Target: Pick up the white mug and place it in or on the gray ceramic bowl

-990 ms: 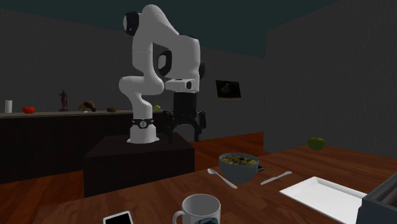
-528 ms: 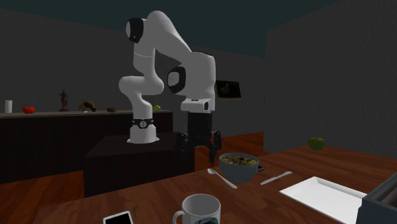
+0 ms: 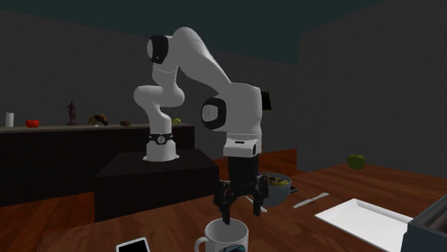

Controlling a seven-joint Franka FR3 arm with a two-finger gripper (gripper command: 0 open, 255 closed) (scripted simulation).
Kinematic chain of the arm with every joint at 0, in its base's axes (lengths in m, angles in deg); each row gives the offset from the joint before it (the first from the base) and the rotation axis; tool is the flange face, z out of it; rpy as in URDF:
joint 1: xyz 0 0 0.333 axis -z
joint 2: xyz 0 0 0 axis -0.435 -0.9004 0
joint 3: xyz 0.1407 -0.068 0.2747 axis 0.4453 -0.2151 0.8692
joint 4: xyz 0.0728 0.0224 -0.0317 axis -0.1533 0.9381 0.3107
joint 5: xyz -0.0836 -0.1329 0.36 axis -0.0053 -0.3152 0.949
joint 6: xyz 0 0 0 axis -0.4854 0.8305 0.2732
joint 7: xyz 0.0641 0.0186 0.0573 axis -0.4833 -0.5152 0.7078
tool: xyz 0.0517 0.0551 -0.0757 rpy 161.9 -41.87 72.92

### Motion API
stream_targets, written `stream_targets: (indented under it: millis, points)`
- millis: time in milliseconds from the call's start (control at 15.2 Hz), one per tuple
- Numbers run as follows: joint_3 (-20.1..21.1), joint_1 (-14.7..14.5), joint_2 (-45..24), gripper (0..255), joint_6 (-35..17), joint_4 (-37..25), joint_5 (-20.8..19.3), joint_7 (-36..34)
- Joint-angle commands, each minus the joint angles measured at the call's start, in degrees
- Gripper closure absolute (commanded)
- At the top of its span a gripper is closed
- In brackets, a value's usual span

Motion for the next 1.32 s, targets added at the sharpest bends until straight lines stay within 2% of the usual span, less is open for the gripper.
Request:
stream_targets:
  millis: [0,330,858,924,1254]
  points:
    - [-0.17,-0.18,-1.69,0,-0.31,-1.47,-0.13,-0.03]
    - [-0.66,-0.43,-5.56,0,-2.13,-3.54,-0.47,-0.19]
    - [-0.66,-0.43,-5.56,0,-2.13,-3.54,-0.47,-0.19]
    - [-0.66,-0.43,-5.56,255,-2.13,-3.54,-0.47,-0.19]
    - [-0.66,-0.43,-5.56,255,-2.13,-3.55,-0.47,-0.19]
